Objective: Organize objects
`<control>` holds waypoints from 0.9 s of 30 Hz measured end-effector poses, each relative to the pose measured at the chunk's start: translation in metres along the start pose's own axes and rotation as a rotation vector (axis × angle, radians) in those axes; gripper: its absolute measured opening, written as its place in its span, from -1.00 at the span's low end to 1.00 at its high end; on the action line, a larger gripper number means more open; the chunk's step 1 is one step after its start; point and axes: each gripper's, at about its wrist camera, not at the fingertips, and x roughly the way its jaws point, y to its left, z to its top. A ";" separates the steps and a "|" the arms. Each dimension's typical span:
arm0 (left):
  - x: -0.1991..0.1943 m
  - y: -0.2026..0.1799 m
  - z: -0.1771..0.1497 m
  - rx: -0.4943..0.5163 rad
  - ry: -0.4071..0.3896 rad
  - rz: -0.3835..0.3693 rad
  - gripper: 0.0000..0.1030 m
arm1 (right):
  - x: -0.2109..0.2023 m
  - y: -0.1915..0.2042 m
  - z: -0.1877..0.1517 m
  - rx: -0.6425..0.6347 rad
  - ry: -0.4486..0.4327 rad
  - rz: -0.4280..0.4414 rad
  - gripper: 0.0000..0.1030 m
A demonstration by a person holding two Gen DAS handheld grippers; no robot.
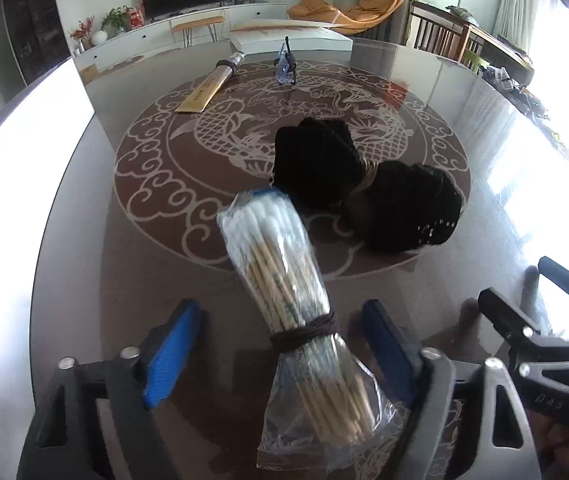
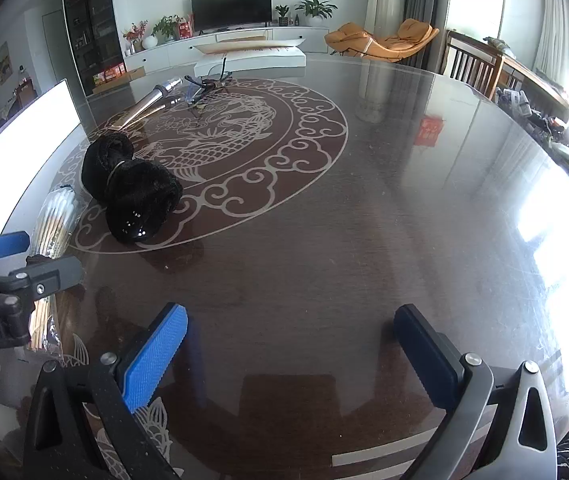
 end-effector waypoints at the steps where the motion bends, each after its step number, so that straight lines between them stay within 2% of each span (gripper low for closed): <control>1: -0.004 0.002 -0.005 0.006 -0.022 -0.005 0.20 | 0.000 0.000 0.000 0.000 0.000 0.000 1.00; 2: -0.008 0.003 -0.009 0.018 -0.041 -0.003 -0.18 | 0.000 0.000 0.000 0.000 0.001 0.000 1.00; 3: -0.011 0.004 -0.011 0.032 -0.051 -0.001 -0.43 | 0.000 0.000 -0.001 0.001 0.001 -0.001 1.00; 7: -0.002 0.022 0.005 0.034 -0.064 0.017 -0.43 | -0.001 -0.002 -0.001 0.001 0.000 0.000 1.00; 13: 0.020 0.048 0.040 0.001 -0.073 -0.016 -0.42 | -0.001 -0.002 -0.001 0.001 0.000 0.000 1.00; 14: 0.020 0.048 0.039 0.004 -0.076 -0.020 -0.37 | -0.001 -0.002 -0.001 0.001 0.000 0.000 1.00; 16: 0.020 0.043 0.035 0.023 -0.081 0.012 0.19 | -0.001 -0.002 -0.001 0.001 0.001 -0.001 1.00; 17: 0.021 0.044 0.032 0.015 -0.081 0.045 0.77 | -0.001 -0.002 -0.001 0.001 0.001 -0.001 1.00; 18: 0.023 0.045 0.030 0.001 -0.068 0.058 0.97 | -0.001 -0.002 -0.001 0.001 0.001 -0.001 1.00; 22: 0.029 0.054 0.033 -0.051 -0.041 0.029 1.00 | -0.001 -0.002 -0.001 0.001 0.001 -0.001 1.00; 27: 0.030 0.054 0.032 -0.051 -0.045 0.030 1.00 | -0.001 -0.002 -0.001 0.002 0.001 -0.001 1.00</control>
